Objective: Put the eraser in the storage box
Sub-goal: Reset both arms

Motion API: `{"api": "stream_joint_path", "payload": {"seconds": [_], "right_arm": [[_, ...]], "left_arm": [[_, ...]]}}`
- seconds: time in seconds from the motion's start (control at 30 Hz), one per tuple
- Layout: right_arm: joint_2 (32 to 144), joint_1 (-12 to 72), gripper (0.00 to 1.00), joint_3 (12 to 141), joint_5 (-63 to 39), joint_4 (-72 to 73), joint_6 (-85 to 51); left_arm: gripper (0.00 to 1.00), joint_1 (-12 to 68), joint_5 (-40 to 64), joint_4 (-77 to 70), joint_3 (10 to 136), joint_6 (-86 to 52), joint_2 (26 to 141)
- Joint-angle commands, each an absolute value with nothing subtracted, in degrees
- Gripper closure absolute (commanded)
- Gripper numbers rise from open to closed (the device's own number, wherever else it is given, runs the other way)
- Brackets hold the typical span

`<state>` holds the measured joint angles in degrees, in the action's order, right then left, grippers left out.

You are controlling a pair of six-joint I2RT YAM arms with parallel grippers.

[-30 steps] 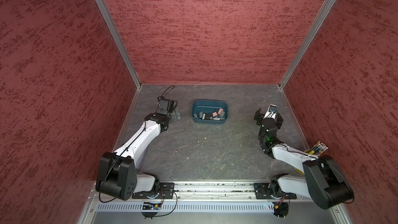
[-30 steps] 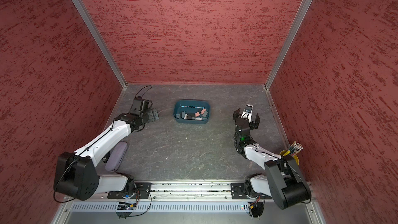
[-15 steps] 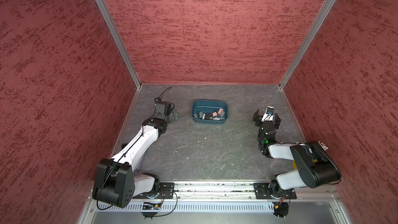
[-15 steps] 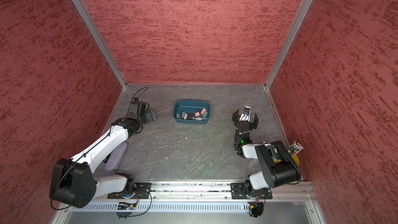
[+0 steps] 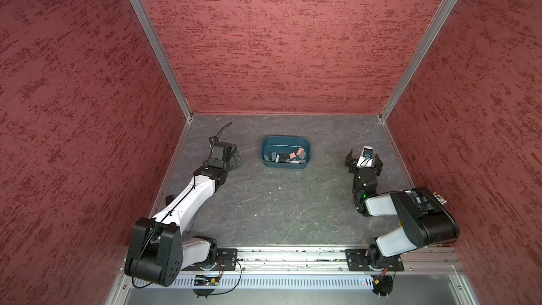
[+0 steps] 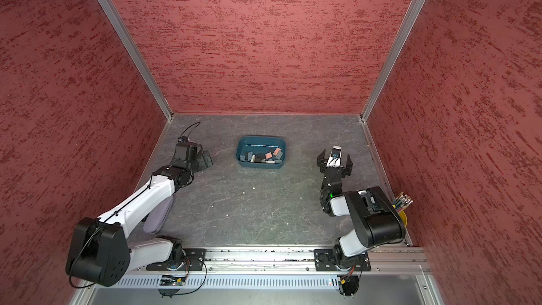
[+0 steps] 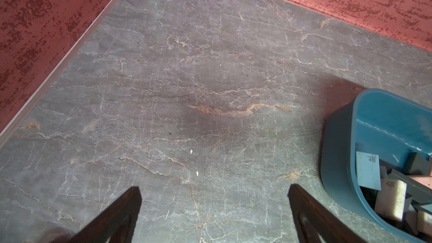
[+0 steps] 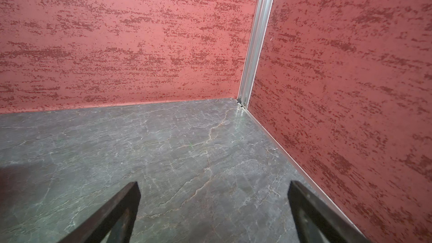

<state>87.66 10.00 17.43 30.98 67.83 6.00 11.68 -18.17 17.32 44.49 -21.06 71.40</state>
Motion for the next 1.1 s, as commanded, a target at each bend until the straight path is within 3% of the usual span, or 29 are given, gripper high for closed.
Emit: {"api": "stream_joint_path", "payload": {"seconds": [0.0,0.33,0.43,1.07], "right_arm": [[87.35,8.70,0.01,18.16,28.59,67.52,3.86],[86.09,1.60,0.01,16.43,13.56,67.60,-0.43],[88.98,-0.36,0.01,11.31,7.30,80.07,-0.06],[88.14,0.23,0.01,10.99,7.47,78.43,0.15]], "left_arm": [[0.00,10.84,-19.15,14.45,43.16,-20.21,69.92],[0.00,8.83,-16.64,9.15,39.50,-20.26,68.03],[0.00,7.86,-17.70,8.83,39.03,-21.06,68.03],[0.00,-0.70,-10.43,-15.40,28.64,-7.83,69.48]]}}
